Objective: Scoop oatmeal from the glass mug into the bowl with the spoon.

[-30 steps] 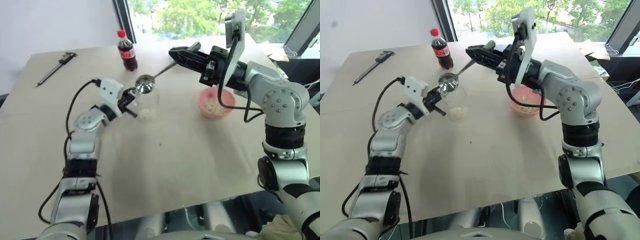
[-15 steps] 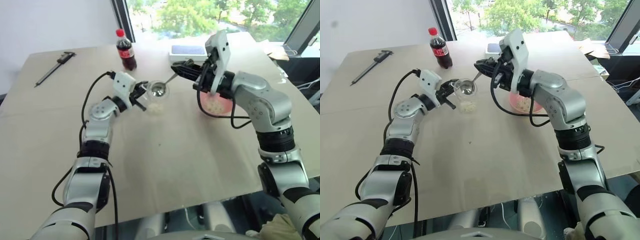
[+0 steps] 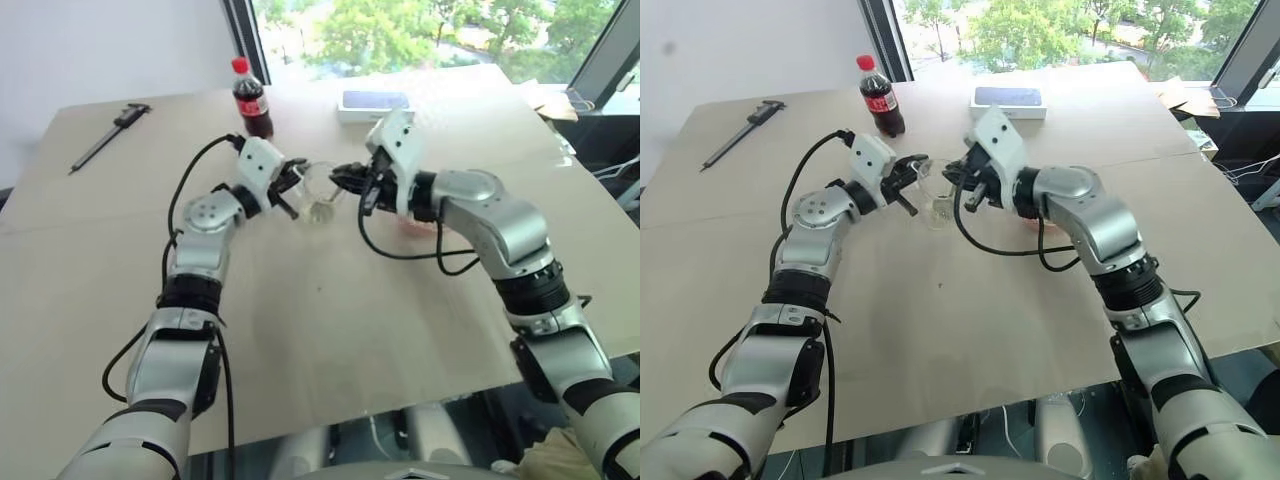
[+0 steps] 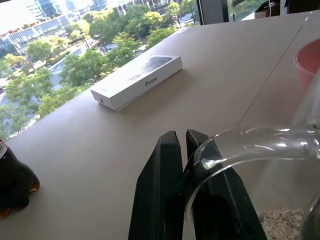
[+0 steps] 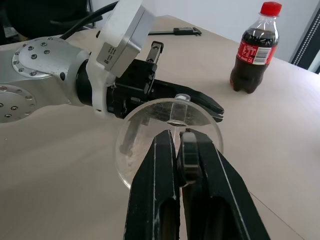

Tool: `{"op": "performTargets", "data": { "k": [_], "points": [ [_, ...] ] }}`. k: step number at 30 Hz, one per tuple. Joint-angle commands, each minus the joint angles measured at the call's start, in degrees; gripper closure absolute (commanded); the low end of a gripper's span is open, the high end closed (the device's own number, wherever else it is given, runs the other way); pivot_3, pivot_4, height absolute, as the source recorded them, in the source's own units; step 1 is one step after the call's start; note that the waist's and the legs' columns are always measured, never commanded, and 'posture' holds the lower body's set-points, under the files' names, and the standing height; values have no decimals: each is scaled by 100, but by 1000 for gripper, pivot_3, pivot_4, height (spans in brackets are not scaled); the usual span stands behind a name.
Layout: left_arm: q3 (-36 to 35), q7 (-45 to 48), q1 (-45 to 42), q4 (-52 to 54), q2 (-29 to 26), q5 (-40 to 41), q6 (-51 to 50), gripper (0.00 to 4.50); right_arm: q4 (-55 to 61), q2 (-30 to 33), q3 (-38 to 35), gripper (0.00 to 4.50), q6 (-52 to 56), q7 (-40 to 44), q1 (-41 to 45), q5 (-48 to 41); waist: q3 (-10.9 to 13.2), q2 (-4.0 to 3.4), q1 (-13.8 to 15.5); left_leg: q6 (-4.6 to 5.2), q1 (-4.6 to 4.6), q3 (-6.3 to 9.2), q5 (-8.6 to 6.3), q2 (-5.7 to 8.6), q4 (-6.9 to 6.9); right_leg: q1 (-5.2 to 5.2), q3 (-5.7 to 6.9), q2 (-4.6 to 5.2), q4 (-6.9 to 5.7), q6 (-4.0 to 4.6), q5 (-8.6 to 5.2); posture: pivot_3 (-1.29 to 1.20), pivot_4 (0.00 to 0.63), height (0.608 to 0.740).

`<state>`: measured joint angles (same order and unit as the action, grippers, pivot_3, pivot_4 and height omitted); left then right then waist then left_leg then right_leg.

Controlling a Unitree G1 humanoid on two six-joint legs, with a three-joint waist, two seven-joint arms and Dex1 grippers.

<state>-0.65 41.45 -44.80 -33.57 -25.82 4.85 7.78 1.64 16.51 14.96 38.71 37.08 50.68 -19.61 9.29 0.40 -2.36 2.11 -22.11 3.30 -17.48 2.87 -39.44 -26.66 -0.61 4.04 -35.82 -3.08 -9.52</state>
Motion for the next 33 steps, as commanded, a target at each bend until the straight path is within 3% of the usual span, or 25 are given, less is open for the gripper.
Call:
{"op": "performTargets", "data": {
  "k": [1, 5, 11, 18, 33],
  "points": [
    [-49, -33, -60, 388, -70, 24, 9, 4444, 154, -41, -55, 4500, 59, -10, 2, 50, 0, 0, 0, 0, 0, 0, 0, 1, 0, 0, 0, 0, 0, 0, 0, 0, 150, 740],
    [5, -37, -1, 390, -55, -30, 31, 4444, 205, -370, -687, 4500, 1412, -362, 34, -632, 0, 0, -1, 0, 0, 1, 0, 0, 0, 0, 0, 0, -2, 0, 0, 0, 150, 740],
    [53, -63, 65, 356, -1, -25, 60, 4444, -195, -1011, -2268, 4500, 3473, -1381, 470, -1378, 0, 0, 5, -1, 1, 3, 1, -2, -1, 0, -1, 0, -4, 0, 0, 0, 150, 740],
    [61, -108, 171, 339, 88, -23, 83, 4444, -504, -1434, -3619, 4500, 4320, -2251, 1040, -1628, -1, -1, -2, -1, 2, 0, 1, -1, 0, 0, -4, 1, -8, 0, 0, 0, 150, 740],
    [28, -283, 467, 532, 203, 91, 22, 4444, -644, -1343, -5278, 4500, 5309, -3063, 1570, -1664, -6, -2, 5, 0, 6, -7, 1, 0, -1, 2, -11, 3, -14, 0, 0, 0, 150, 740]
  ]
}}
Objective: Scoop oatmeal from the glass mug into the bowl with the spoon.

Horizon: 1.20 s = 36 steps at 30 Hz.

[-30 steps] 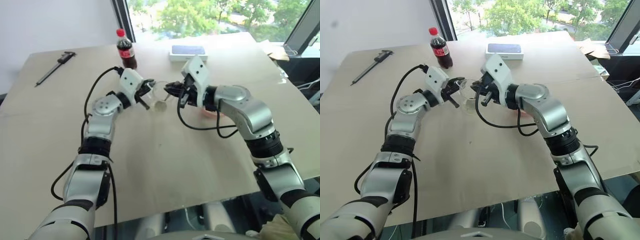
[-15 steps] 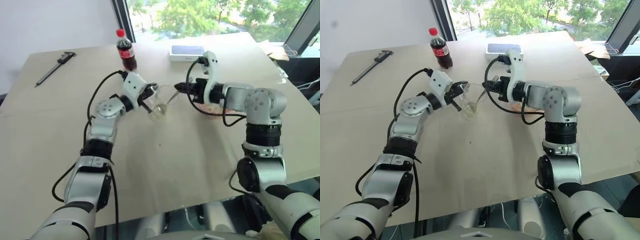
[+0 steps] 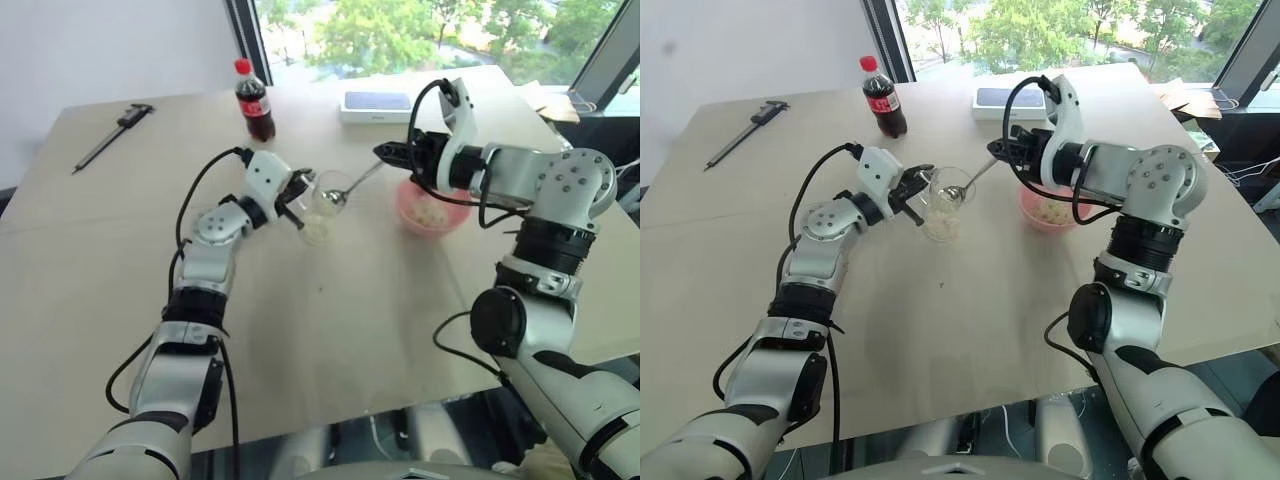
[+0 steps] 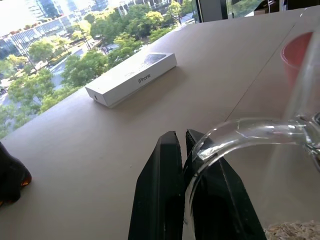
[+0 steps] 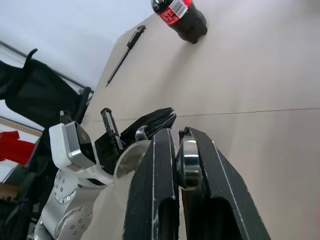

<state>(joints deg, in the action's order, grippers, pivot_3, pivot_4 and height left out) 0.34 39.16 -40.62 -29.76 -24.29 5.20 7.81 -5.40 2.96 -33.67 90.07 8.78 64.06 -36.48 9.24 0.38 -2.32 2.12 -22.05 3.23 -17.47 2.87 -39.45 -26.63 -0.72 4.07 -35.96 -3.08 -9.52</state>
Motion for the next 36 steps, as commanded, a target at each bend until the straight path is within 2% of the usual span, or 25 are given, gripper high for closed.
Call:
{"op": "performTargets", "data": {
  "k": [1, 8, 18, 26, 36],
  "points": [
    [-89, -76, 54, 154, 84, 88, 18, 4444, 39, -13, -525, 4500, 220, -306, 249, 10, 0, 0, 4, 0, 0, 0, 0, 0, 0, 0, 0, 0, -1, 0, 0, 0, 150, 740],
    [-275, -274, 132, 155, 365, 323, 74, 4444, -179, -121, -1151, 4500, 243, -959, 306, -315, -2, -1, 5, 0, -1, -1, 0, 0, 0, 0, -2, 2, -3, 0, 0, 0, 150, 740],
    [-389, -583, 292, 108, 736, 389, 227, 4444, -567, -22, -1726, 4500, 243, -1701, 210, -1321, -4, -2, 11, 1, -1, -4, 1, 0, 0, 1, -3, 2, -3, 0, 0, 0, 150, 740],
    [-409, -639, 244, -50, 727, 364, 370, 4444, -1052, 202, -2044, 4500, 243, -2299, 102, -2191, -4, -2, -3, 2, 0, -13, 1, -2, 0, 0, -11, 0, -27, -1, 0, 0, 150, 740],
    [-451, -596, 240, -219, 616, 377, 491, 4444, -1286, 228, -2379, 4500, 243, -2908, 94, -2837, -4, -2, -7, 5, 6, -25, 1, -4, 0, 0, -21, -2, -36, -1, 0, 0, 150, 740]
  ]
}}
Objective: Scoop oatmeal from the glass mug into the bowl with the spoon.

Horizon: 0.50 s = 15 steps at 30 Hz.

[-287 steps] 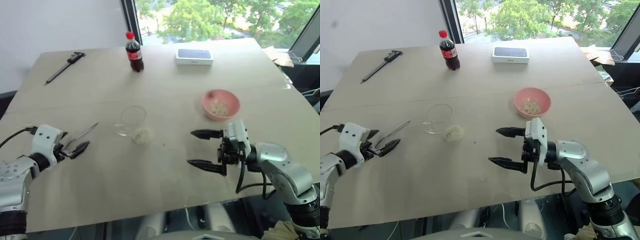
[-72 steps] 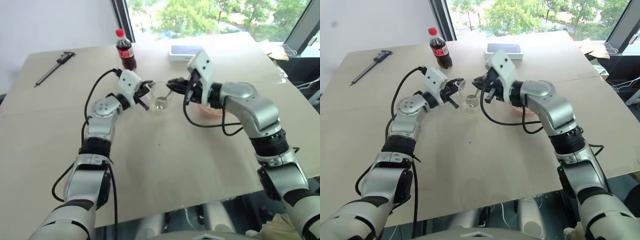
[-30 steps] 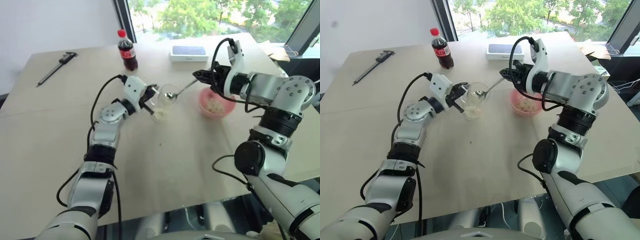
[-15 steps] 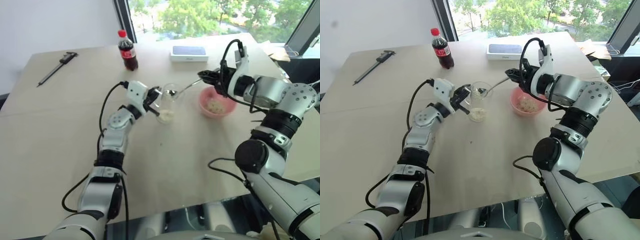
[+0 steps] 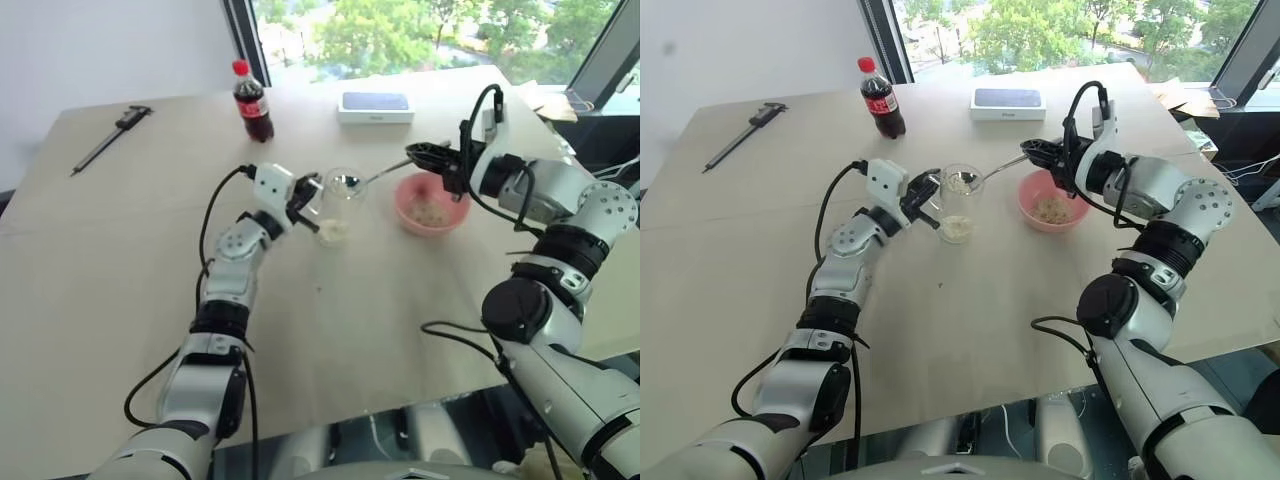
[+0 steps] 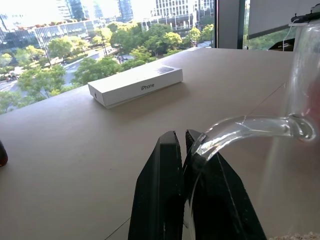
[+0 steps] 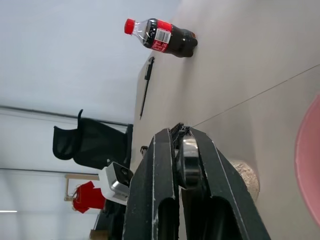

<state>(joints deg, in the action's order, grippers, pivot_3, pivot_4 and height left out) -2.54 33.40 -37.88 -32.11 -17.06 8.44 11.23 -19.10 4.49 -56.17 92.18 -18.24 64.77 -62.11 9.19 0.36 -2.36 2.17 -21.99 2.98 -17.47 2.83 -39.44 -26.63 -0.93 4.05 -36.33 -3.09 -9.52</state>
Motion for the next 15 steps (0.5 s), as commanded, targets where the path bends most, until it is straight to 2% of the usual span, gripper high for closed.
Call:
{"op": "performTargets", "data": {
  "k": [1, 8, 15],
  "points": [
    [-160, -20, -33, 8, -108, 55, 158, 4444, 70, 57, -194, 4500, 32, -304, 38, -323, 0, 0, -4, 0, 1, -1, 0, -1, 0, 0, -1, -1, -1, 0, 0, 0, 150, 740],
    [-140, -39, -11, -86, -67, 44, 248, 4444, -44, 112, -438, 4500, -4, -778, 103, -775, 0, 0, -4, 2, 3, -7, 0, -2, 0, 0, -6, -1, -6, 0, 0, 0, 150, 740],
    [-121, 16, 71, -167, -108, 31, 289, 4444, -375, 574, -544, 4500, -492, -1411, 213, -1617, 0, 1, 0, 4, 2, -9, 1, -2, 0, 0, -6, -1, -4, 0, 0, 0, 150, 740]
  ]
}}
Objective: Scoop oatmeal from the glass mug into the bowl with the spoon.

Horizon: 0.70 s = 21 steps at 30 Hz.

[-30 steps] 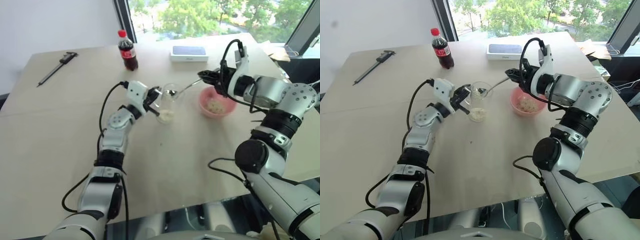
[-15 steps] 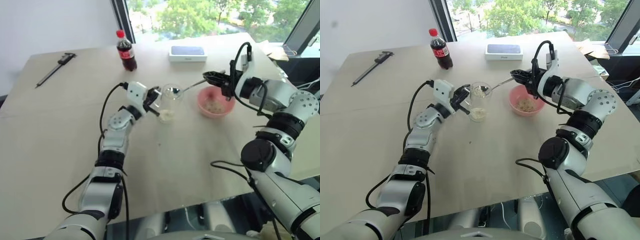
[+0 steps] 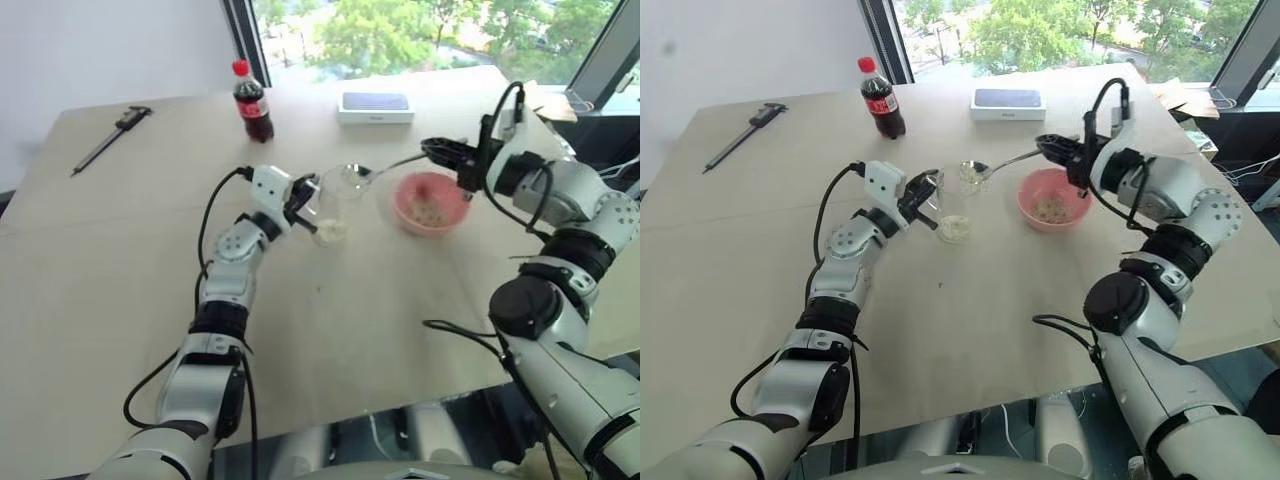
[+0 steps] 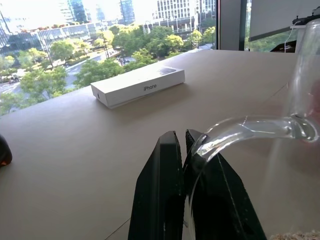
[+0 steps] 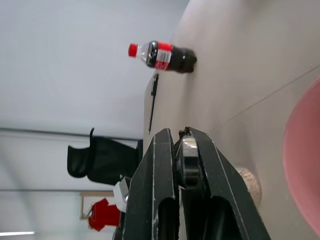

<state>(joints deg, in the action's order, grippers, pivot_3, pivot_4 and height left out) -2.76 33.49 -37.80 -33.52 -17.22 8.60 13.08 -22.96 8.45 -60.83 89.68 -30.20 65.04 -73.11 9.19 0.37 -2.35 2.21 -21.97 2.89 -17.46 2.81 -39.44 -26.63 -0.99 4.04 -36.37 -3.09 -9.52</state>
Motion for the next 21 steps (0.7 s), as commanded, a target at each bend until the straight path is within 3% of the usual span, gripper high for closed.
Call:
{"op": "performTargets", "data": {
  "k": [1, 12, 21],
  "points": [
    [-104, 10, 78, -34, -99, 16, 88, 4444, -43, 236, -68, 4500, -353, -323, 168, -686, 0, 0, -12, 0, 0, -1, 0, 0, 0, 0, 0, 0, 0, 0, 0, 0, 150, 740],
    [-147, 93, 278, 149, -34, 202, -72, 4444, -200, 970, 481, 4500, -1359, -644, -583, -1618, -2, 2, -13, 17, 5, -16, -4, -5, 0, 6, -10, -1, 4, -2, 1, 0, 150, 740],
    [-254, -45, 697, 892, -78, 331, -348, 4444, 66, 1675, 1715, 4500, -1631, 380, -979, -904, -2, 2, -4, 39, 10, -27, -16, -10, 1, 9, -18, -4, 36, -3, 2, 0, 150, 740]
  ]
}}
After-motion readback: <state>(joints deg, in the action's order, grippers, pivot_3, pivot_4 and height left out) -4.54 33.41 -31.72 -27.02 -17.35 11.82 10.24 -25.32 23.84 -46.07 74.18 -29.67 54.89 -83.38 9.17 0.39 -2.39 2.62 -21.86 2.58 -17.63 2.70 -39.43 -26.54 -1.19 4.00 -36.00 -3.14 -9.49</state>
